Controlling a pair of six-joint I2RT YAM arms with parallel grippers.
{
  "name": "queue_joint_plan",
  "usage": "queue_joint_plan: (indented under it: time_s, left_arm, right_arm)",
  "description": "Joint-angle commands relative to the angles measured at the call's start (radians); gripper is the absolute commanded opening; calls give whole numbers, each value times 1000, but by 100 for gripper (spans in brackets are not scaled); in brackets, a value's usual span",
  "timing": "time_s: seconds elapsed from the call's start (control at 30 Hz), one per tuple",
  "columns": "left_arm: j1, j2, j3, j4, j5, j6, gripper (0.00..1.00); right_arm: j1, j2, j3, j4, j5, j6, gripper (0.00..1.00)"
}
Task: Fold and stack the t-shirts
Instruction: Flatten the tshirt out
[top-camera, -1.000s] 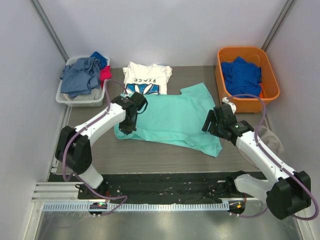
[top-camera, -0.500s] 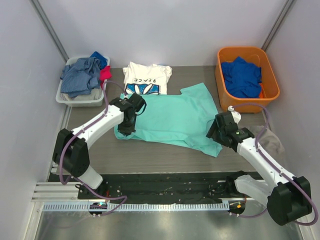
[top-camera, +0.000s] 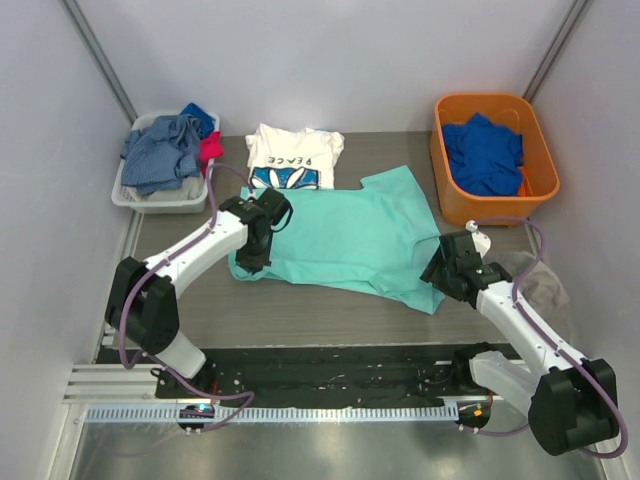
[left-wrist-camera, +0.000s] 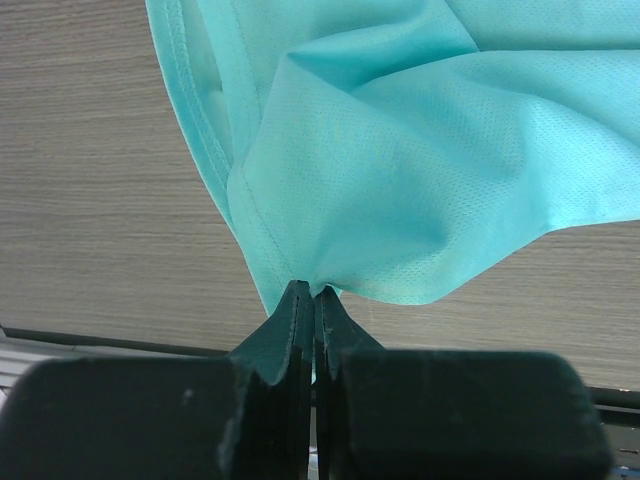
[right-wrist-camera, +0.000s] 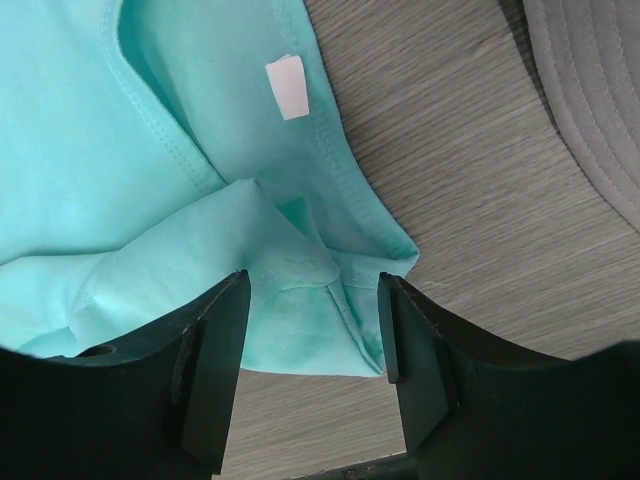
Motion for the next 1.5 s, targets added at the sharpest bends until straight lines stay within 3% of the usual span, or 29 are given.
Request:
queue_joint_plan:
  time_s: [0.0,0.27,0.83,1.03,1.1,1.23,1.47]
  left_arm:
    - [7,-22,-4,16,12,8,0]
    - [7,-25,-10,17,11,7,0]
    - [7,-26,-19,17,3,7,0]
    - [5,-29,-20,16,-6,5,0]
    - [5,-29,-19,14,-6,5,0]
    - [7,-26,-14,11,-1,7,0]
    - [7,-28,-7,6,-4,8,0]
  right_arm:
    - [-20,16,-15,59,-17,-3,61]
    - [-26,70,-31,123,-54,3,54]
    - [-29,78,-40,150,-48,-3,1]
    - [-30,52,-22,128,-38,-17,1]
    - [-30,43,-14,117,-28,-18,23]
    - [-30,35,-8,107,-15,-20,37]
    - [-30,55,-5,108,0,-29,39]
